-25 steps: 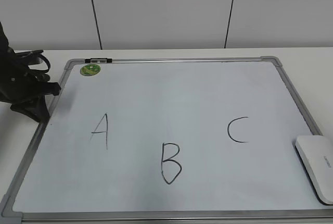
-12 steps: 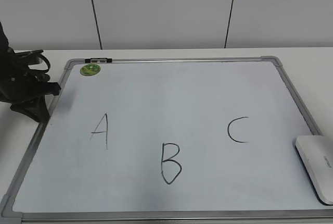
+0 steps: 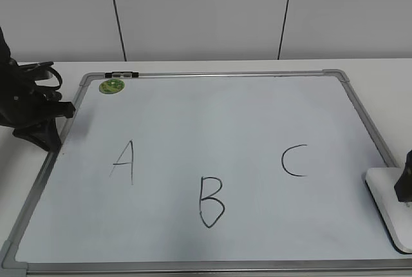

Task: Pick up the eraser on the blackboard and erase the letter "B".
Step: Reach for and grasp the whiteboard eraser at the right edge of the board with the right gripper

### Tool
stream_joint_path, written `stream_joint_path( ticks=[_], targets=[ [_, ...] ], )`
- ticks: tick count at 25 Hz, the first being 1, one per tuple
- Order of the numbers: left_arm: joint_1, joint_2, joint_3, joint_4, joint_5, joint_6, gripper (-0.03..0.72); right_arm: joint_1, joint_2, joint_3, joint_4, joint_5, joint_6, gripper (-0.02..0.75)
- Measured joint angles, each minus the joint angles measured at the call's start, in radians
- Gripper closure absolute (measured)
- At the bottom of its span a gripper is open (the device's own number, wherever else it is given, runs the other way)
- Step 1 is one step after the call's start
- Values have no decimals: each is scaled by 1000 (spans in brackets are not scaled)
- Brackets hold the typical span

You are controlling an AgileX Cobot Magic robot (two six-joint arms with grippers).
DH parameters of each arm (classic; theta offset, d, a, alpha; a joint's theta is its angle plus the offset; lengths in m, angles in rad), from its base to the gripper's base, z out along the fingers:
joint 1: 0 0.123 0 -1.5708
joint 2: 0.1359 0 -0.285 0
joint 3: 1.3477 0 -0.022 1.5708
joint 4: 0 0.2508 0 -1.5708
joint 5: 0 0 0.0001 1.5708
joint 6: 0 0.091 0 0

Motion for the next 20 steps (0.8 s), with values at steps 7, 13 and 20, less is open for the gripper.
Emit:
stream_joint_path(
  ticks=[7,13,20],
  targets=[
    [0,0,0,0,0,0,661,0,132,-8,-5,-50,-2,65],
    [0,0,0,0,0,0,661,0,243,-67,-5,-65,-2,65],
    [0,0,0,0,0,0,661,0,304,-105,-5,-68,0,65]
  ],
)
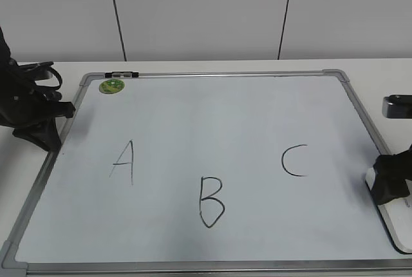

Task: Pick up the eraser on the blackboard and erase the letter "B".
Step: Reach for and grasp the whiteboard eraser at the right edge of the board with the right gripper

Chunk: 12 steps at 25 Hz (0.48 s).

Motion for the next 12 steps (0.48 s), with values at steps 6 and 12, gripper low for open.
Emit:
stream_joint_path(
  ticks=[6,12],
  targets=[
    [0,0,0,0,0,0,661,0,34,-2,-4,7,24,67],
    [0,0,0,0,0,0,661,0,40,-2,-17,19,27,73]
  ],
)
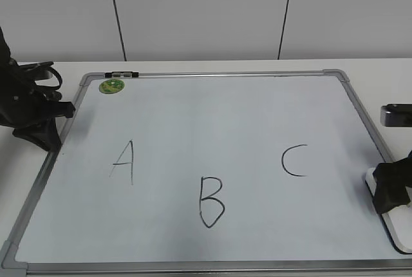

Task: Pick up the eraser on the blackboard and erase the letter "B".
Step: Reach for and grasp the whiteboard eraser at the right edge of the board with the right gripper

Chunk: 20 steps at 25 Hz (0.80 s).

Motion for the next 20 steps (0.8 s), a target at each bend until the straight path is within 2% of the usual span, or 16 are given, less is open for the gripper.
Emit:
stream_joint_path(
  ticks=[17,20],
  targets=[
    [0,0,0,0,2,0,661,0,2,0,-8,0,2,91],
    [0,0,0,0,2,0,661,0,2,0,-8,0,2,122]
  ],
)
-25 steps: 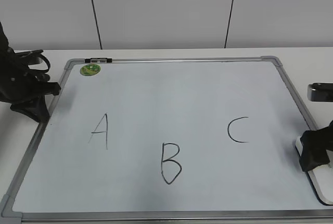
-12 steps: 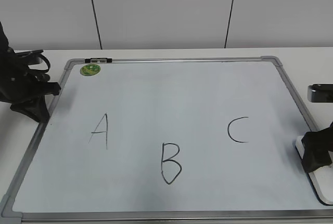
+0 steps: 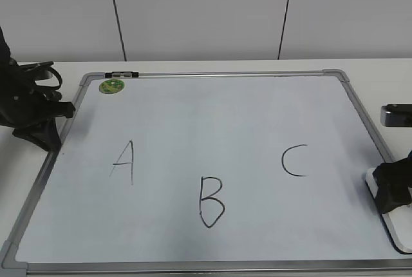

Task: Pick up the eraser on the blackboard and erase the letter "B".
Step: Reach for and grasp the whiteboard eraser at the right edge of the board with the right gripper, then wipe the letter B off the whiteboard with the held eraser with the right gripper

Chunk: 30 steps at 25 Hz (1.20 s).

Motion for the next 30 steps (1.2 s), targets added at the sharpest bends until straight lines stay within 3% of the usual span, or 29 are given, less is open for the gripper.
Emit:
stream_joint_path(
  ticks=[8,14,30],
  targets=[
    [0,0,0,0,0,0,661,0,0,0,2,4,1,211],
    [0,0,0,0,0,0,661,0,0,-4,2,15,1,213],
    [0,0,0,0,0,0,661,19,9,-243,2,286,2,213]
  ],
)
